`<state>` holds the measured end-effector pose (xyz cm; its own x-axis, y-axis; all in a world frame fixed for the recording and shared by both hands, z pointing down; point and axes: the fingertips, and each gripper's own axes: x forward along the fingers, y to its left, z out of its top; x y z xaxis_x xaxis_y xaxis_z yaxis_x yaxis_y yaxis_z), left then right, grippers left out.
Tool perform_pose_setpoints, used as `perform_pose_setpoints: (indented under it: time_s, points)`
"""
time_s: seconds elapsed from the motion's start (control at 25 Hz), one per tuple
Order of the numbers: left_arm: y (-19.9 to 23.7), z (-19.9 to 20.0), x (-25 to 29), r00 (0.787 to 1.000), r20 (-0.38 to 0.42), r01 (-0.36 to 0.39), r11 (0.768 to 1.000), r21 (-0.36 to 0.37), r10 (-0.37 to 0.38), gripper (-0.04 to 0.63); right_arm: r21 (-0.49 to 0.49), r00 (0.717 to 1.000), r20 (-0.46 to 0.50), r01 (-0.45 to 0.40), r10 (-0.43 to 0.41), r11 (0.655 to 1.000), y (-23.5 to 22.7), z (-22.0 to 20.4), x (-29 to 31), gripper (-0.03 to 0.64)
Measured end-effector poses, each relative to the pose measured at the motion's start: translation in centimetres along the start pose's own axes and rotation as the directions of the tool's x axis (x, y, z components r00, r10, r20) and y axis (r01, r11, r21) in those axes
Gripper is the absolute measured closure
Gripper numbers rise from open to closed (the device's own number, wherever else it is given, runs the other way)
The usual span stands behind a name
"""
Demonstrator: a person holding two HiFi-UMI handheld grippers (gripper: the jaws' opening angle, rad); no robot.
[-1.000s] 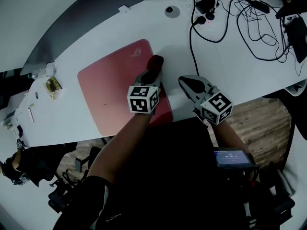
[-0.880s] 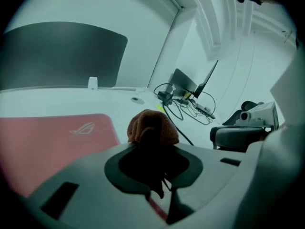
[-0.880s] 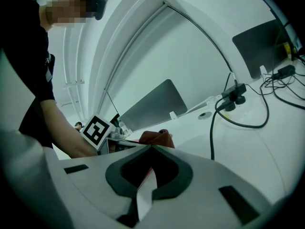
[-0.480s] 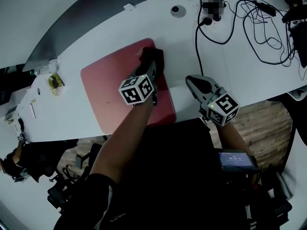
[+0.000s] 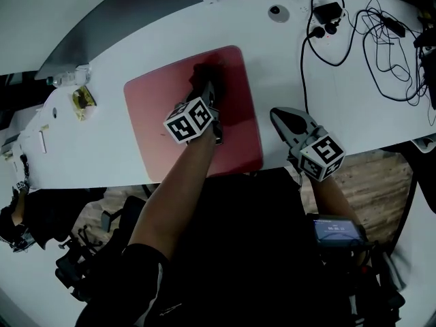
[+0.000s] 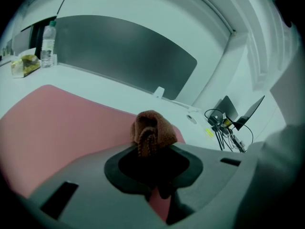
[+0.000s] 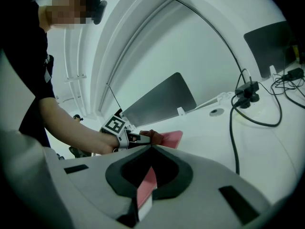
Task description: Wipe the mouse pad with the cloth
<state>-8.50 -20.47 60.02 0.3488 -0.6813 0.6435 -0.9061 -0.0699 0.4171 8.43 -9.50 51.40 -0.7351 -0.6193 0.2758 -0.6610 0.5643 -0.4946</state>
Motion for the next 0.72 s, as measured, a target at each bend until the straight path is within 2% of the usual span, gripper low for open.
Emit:
perform_pose_setpoints:
  time_s: [0.36,0.72]
  points:
    - [7.5,2.1,-2.7,0.999,0.023,-0.038,0.998,-0.057,0.039,0.512,-0.021,1.000,-0.020,0.018,-0.018,1.000,3.8,-0.3,2.4,0.594]
    - [13.6,3.9,-5.1,0.997,0.053,-0.059,0.996,-0.061,0.062,0.512,-0.040,0.999,-0.041,0.019,-0.020,0.999,7.5,-1.0,5.3,0.594]
